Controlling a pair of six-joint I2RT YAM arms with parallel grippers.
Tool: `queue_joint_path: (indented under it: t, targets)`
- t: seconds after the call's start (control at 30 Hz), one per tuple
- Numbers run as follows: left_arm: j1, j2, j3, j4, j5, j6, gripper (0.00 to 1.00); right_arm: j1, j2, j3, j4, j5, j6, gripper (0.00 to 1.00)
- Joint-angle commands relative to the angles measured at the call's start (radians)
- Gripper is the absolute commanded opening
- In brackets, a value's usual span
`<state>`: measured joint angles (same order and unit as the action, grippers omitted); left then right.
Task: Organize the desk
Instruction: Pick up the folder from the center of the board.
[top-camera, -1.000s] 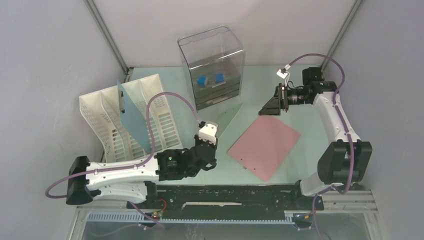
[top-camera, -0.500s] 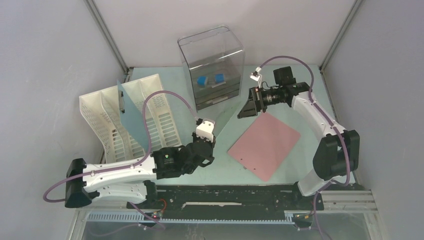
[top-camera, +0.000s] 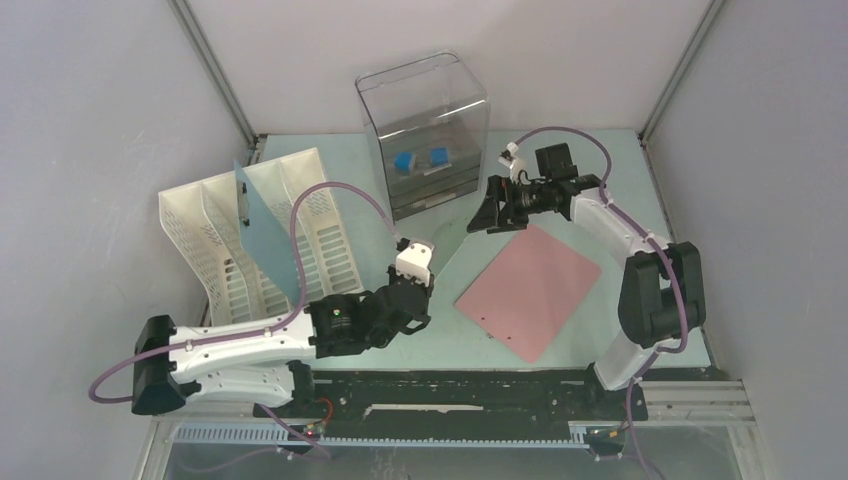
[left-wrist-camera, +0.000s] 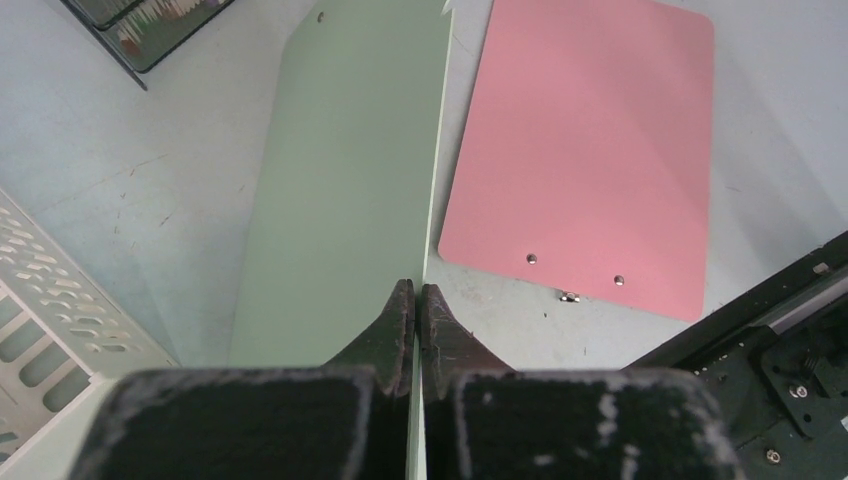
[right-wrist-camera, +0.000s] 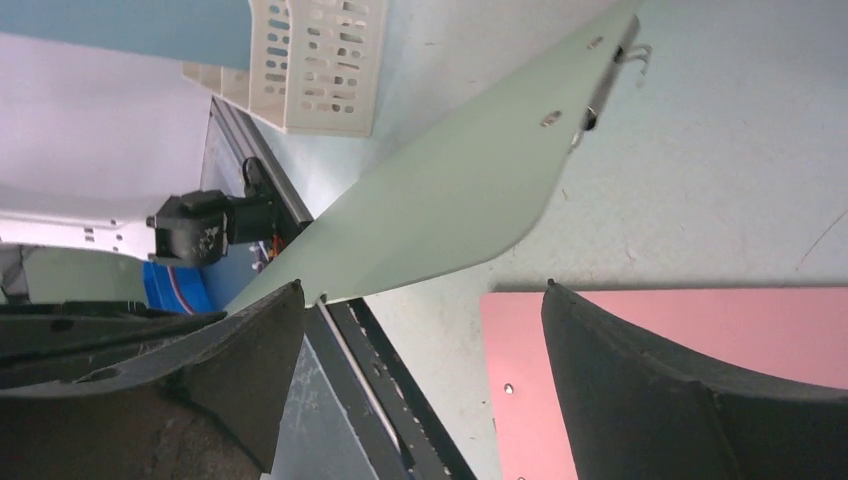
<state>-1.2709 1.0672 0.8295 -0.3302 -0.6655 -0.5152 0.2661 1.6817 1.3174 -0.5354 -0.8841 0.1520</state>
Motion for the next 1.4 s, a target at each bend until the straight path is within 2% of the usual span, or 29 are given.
queue_joint_path:
  t: [0.0,0.13,0.3,0.37,0.43,0.5,0.53,0.57,0.67,0.73,0.83,0.97,1.13,1.37]
  targets:
    - [0.005,0.013,0.028,0.029,0.020,-0.001,0.00,0.007,-0.020,-0.040,0.151,0.050,0.157,0.92]
    - [0.005,0.025,0.037,0.031,0.029,0.001,0.00,0.007,0.005,-0.042,0.238,0.050,0.253,0.82]
    - [0.005,0.020,0.031,0.036,0.036,0.001,0.00,0.014,0.027,-0.042,0.248,0.047,0.263,0.68]
    - [0.005,0.024,0.030,0.040,0.042,0.000,0.00,0.012,0.030,-0.051,0.256,0.040,0.269,0.54]
    - [0.005,0.030,0.034,0.040,0.046,0.003,0.00,0.013,0.023,-0.062,0.269,0.039,0.273,0.32]
    - [0.005,0.034,0.036,0.040,0.046,0.005,0.00,0.013,0.022,-0.072,0.275,0.036,0.274,0.22]
    - [0.004,0.035,0.037,0.040,0.046,0.007,0.00,0.013,0.020,-0.075,0.276,0.033,0.272,0.13]
    - [0.004,0.035,0.038,0.040,0.045,0.007,0.00,0.013,0.018,-0.076,0.272,0.035,0.271,0.01]
    - [0.007,0.035,0.040,0.039,0.037,0.008,0.04,0.010,0.006,-0.084,0.272,0.026,0.269,0.00]
    - [0.010,0.040,0.046,0.035,0.044,0.007,0.22,0.005,-0.008,-0.100,0.293,0.015,0.285,0.00]
    - [0.016,0.052,0.067,0.034,0.080,0.029,0.56,0.000,-0.035,-0.124,0.315,0.002,0.305,0.00]
    - [0.016,0.082,0.097,0.040,0.131,0.085,0.80,-0.005,-0.069,-0.143,0.334,-0.013,0.322,0.00]
    - [0.021,0.093,0.122,0.041,0.132,0.106,0.93,-0.007,-0.109,-0.144,0.315,-0.035,0.283,0.00]
    - [0.120,-0.015,0.033,0.178,0.297,0.033,0.95,-0.007,-0.241,-0.158,0.341,-0.057,0.222,0.00]
